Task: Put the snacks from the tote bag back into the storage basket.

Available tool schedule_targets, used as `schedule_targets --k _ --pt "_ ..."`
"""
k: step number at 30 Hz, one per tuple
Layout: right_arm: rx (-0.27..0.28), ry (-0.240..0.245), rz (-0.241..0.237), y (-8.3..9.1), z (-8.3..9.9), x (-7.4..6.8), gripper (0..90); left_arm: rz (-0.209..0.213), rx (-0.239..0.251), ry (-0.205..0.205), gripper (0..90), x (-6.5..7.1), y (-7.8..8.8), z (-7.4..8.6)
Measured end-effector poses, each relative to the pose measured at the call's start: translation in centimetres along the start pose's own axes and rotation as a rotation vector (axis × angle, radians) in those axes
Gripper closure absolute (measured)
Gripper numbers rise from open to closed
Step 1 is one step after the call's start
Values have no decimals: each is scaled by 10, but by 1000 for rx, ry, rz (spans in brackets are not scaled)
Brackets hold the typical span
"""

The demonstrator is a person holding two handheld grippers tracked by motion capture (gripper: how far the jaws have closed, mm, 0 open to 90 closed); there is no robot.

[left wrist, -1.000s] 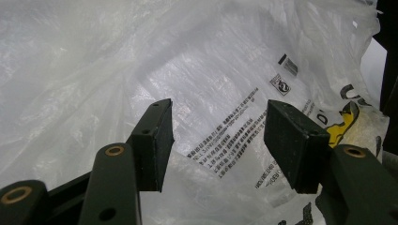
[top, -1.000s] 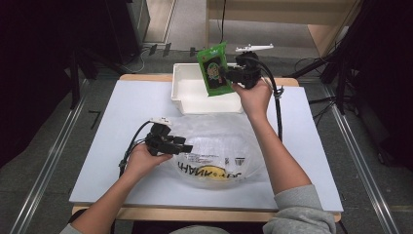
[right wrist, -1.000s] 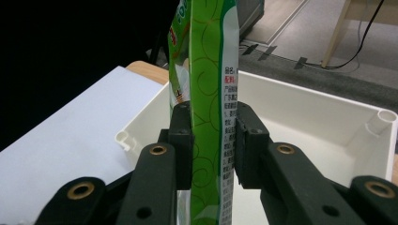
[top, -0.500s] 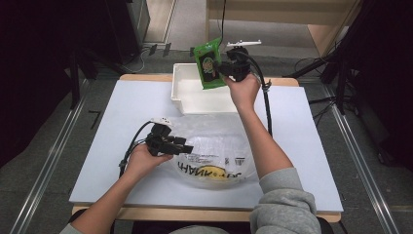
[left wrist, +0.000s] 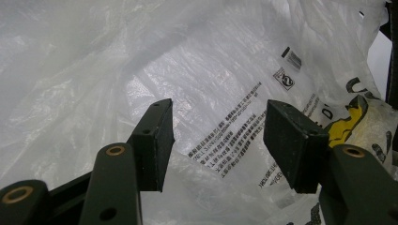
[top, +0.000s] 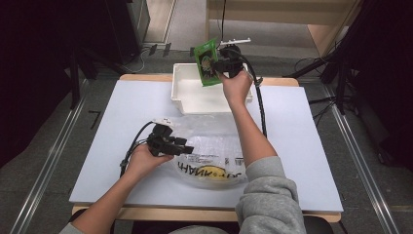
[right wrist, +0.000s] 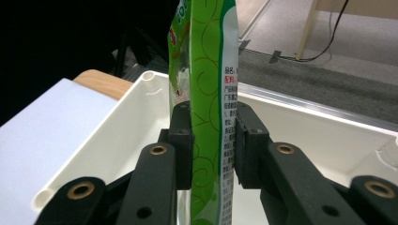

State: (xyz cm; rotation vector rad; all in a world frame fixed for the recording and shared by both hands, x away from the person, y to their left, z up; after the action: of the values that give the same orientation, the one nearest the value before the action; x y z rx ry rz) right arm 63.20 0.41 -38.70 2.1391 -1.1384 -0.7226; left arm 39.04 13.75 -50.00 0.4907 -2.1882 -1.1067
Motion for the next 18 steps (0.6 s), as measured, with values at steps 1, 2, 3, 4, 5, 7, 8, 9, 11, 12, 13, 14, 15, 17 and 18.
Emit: schedule_targets --k 1,2,3,4,5,7,8,9,11,12,13,14,15,17,18 --pt "0 0 1 -2 -1 1 740 -1 0 -1 443 0 0 0" --pt "-3 -1 1 -5 -1 1 741 -1 1 -4 442 0 0 0" --pt "-6 -4 4 -8 -1 2 741 -2 1 -6 442 0 1 0" --pt "-13 -5 10 -12 -1 4 740 -2 3 -3 442 0 1 0" --pt "-16 -8 12 -15 0 5 741 -3 1 -1 442 -1 1 0" --pt "-19 -15 17 -22 0 8 741 -1 3 3 442 -1 0 0" --pt "-14 -20 19 -25 -1 9 740 -1 2 0 442 -1 0 0" --pt "-14 -26 18 -28 0 11 740 -2 0 0 443 -1 0 0" --pt "-14 -40 16 -35 1 14 740 -2 0 -2 443 0 0 0" --pt "-11 -52 15 -38 1 15 740 1 -1 -3 444 0 0 0" --pt "-15 -60 12 -41 3 17 740 2 -1 -3 444 0 0 0" --pt "-13 -67 10 -43 3 18 740 2 -1 -4 444 0 0 0" --pt "-14 -66 11 -45 3 18 740 2 -2 -4 444 -1 0 1" --pt "-3 -65 17 -48 3 18 740 2 -2 -4 444 -1 0 1" --pt "-5 -61 19 -49 3 19 740 1 -3 -2 444 -1 0 1"
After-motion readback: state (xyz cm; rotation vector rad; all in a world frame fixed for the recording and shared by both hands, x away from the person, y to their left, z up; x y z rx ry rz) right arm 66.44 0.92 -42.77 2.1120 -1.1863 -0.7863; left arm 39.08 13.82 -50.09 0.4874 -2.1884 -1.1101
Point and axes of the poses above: each handheld gripper's, and its own axes: y roughly backward along the jaws, z roughly out of its underside, x roughly to its right, the point moved 9 cm from there along -y, roughly forward along the jaws, and after that the axes turned 15 degrees about -x, right-handed, at the moved point
